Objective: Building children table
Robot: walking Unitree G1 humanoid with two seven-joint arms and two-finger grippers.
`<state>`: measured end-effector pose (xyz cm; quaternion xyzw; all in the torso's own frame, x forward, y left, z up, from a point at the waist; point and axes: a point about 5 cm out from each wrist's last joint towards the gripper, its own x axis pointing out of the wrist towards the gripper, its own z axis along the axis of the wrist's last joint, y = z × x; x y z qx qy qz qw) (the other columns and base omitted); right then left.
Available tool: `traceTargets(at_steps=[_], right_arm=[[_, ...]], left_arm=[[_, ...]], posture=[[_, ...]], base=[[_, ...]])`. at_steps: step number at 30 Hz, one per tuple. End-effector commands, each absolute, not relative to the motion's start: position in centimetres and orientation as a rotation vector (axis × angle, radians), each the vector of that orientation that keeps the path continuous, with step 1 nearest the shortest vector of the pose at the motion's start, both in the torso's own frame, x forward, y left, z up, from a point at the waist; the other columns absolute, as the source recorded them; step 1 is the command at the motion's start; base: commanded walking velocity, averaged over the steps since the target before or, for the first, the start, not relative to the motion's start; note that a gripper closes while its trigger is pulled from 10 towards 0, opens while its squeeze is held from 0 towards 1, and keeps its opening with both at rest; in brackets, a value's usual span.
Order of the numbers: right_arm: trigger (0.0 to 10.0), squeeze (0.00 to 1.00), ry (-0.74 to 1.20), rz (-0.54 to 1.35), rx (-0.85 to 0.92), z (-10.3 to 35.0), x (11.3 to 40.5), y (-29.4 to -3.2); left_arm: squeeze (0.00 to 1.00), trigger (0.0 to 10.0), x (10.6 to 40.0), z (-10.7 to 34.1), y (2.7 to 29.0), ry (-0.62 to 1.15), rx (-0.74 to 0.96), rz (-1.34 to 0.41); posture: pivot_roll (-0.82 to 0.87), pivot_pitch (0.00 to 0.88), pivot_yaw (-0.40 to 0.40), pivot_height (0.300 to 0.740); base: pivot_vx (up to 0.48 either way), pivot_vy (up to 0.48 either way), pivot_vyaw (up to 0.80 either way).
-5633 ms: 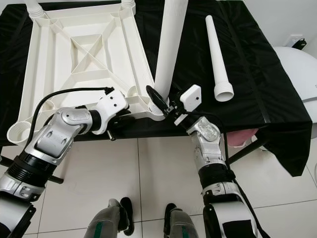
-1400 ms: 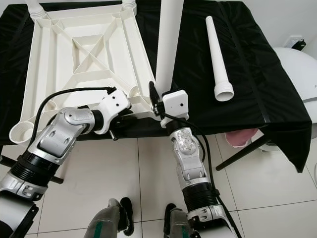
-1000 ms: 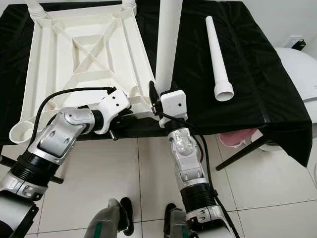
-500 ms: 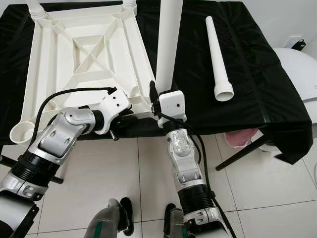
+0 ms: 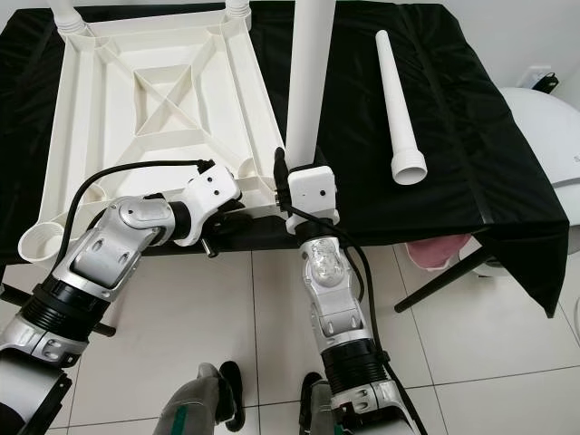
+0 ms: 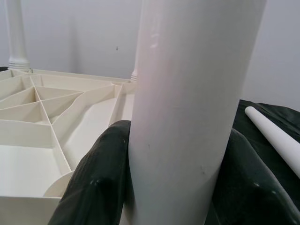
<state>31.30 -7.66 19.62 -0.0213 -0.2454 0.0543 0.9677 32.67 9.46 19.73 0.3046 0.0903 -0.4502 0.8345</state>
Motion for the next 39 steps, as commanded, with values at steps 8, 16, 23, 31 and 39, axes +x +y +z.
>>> traceTargets(at_steps=[8,16,23,31,39], right_arm=[[10.0,0.0,-0.343,0.011,-0.048,16.83,31.7,-8.82],[10.0,0.0,-0.352,-0.025,-0.074,16.76,31.63,-8.6],[10.0,0.0,-0.374,-0.035,-0.083,16.57,31.43,-8.42],[10.0,0.0,-0.379,-0.067,-0.085,16.24,31.3,-8.47],[10.0,0.0,-0.378,-0.121,-0.092,16.05,31.35,-8.56]], left_arm=[[0.0,10.0,32.34,21.81,8.37,0.087,0.681,-1.002],[0.0,10.0,32.48,22.11,8.36,0.081,0.677,-0.997],[0.0,10.0,32.71,22.53,8.47,0.074,0.675,-0.986],[0.0,10.0,32.79,22.58,8.61,0.073,0.677,-0.981],[0.0,10.0,32.82,22.65,8.64,0.072,0.68,-0.981]], posture=[[-0.06,0.213,-0.011,0.74],[-0.06,0.213,-0.011,0.74],[-0.07,0.214,-0.007,0.74],[-0.06,0.213,-0.006,0.74],[-0.06,0.209,-0.005,0.74]], base=[[0.0,0.0,0.0],[0.0,0.0,0.0],[0.0,0.0,0.0],[0.0,0.0,0.0],[0.0,0.0,0.0]])
